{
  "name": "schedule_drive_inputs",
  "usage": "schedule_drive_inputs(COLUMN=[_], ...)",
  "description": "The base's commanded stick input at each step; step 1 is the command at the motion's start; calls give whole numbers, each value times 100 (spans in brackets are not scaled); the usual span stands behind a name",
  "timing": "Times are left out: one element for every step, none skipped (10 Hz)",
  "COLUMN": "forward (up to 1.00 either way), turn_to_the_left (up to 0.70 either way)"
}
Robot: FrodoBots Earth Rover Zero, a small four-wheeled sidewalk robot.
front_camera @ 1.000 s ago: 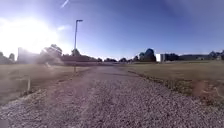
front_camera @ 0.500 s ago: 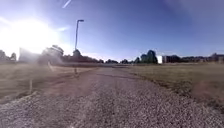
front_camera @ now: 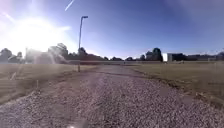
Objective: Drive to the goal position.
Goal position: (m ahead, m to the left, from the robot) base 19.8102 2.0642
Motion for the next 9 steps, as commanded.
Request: schedule_drive_inputs(forward=[50,50,50,50,50,50,50,50,50], turn_to_the_left=[0,0,0,0,0,0,0,0,0])
